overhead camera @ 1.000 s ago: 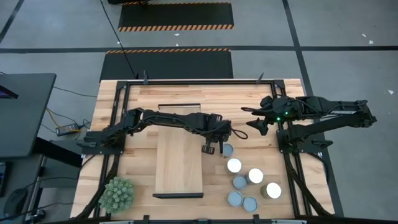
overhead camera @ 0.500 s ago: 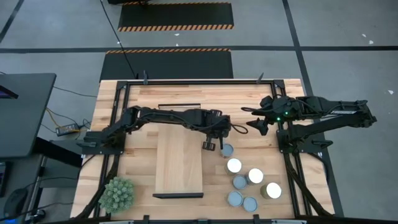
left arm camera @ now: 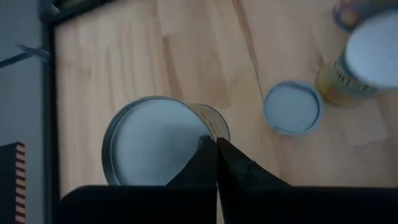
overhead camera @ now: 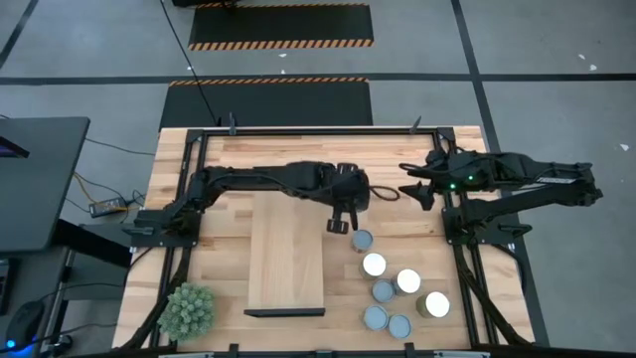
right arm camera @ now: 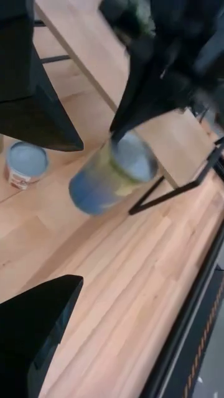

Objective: Pick and place cans onto a shelf
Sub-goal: Put the canned peas on the shelf

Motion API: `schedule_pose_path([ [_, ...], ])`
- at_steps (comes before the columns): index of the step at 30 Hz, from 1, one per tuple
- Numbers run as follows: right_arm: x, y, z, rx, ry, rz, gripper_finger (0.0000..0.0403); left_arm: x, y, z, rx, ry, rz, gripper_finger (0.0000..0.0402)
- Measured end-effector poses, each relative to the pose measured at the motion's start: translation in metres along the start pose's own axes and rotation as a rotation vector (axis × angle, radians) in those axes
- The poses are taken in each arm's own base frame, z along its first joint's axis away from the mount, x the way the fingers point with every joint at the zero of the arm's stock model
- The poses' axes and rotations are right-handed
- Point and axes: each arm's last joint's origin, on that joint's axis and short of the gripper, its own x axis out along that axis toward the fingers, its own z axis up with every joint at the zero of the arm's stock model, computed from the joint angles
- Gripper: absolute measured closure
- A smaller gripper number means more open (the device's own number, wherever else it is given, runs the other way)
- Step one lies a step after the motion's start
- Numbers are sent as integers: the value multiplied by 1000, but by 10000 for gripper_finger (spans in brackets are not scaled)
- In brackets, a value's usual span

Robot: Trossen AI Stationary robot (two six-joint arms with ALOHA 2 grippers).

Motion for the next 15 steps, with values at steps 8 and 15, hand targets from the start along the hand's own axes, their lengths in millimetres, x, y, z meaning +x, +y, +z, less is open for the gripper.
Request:
schedule_pose_path([
  [8,-5,-2,0,4,-27,-13,54,-55,26,-9,-207,41,-13,401],
  [15,-4,-3,0,-15,-27,-25,54,-94,29,-22,-430,100,-20,401],
])
